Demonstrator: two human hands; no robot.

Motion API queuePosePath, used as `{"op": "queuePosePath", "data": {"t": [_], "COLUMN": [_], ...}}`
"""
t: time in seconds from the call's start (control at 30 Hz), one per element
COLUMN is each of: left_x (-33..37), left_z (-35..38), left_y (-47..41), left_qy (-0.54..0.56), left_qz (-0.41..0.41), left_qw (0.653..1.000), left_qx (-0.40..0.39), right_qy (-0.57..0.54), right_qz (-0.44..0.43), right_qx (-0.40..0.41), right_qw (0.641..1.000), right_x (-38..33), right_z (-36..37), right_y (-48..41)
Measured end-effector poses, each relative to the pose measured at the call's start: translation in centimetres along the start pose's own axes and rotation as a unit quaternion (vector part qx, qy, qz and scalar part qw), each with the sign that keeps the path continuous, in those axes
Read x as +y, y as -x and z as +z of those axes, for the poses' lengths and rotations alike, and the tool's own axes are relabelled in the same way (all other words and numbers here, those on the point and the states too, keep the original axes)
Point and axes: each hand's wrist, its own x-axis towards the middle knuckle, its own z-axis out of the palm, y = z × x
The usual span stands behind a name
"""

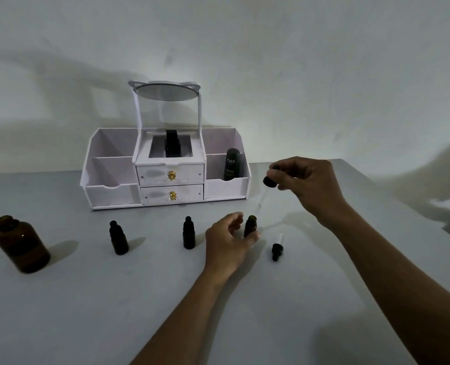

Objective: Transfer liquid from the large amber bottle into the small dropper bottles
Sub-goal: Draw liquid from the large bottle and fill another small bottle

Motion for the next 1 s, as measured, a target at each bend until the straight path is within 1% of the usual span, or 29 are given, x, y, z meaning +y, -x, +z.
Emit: {"op": "queuePosePath", "data": {"t": [0.3,0.63,1.0], "left_x": [-0.4,-0.5,-0.6], "left_z": [0.6,0.6,0.6], "left_y": [-0.8,-0.9,-0.9], "left_qy": [-0.011,-0.05,-0.056], "left_qz": [0.02,0.051,0.068], "left_qw": [1.0,0.997,0.996], "left_qx": [0.005,-0.001,0.007], "right_qy": [-0.005,0.039,0.068], "right_qz": [0.009,-0.007,-0.008], "right_qx": [-0.001,-0.011,0.0], "right_qw": [1.0,0.999,0.998], "right_x": [1.4,1.7,1.9], "right_z": [0.4,1.1,1.6], "right_y": [-0.2,0.0,0.2]}}
